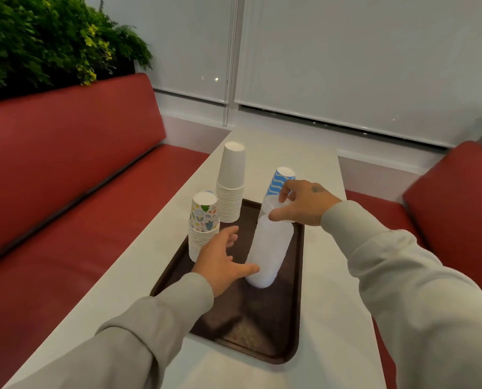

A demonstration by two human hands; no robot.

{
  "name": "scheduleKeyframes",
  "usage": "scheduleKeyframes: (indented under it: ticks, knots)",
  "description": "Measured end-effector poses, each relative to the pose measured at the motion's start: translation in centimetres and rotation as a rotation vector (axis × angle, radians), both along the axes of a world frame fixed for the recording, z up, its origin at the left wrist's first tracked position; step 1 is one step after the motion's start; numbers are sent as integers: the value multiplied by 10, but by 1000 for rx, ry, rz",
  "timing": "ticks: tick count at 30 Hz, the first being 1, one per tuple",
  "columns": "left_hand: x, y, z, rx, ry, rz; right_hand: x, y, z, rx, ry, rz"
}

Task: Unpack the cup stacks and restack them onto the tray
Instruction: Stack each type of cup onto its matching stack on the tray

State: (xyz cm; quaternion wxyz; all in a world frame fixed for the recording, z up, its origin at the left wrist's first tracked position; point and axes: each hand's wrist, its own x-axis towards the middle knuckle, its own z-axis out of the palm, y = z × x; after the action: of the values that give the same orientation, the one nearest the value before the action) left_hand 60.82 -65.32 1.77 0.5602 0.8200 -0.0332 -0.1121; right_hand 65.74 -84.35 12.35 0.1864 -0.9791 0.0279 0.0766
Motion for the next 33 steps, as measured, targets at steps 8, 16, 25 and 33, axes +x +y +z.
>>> scheduleKeyframes:
  ticks: [8, 16, 25, 33]
  knots:
    - [17, -17, -39, 132, 122, -48, 7, -2, -28, 8, 46, 34]
    - [27, -29, -61, 204, 171, -67, 4, -4, -32, 55, 25, 74]
    - [34, -46, -68, 232, 179, -54, 0, -6, -43, 74, -60, 135]
    - [41, -51, -66, 286, 165, -88, 0, -10, -48, 80, -80, 140]
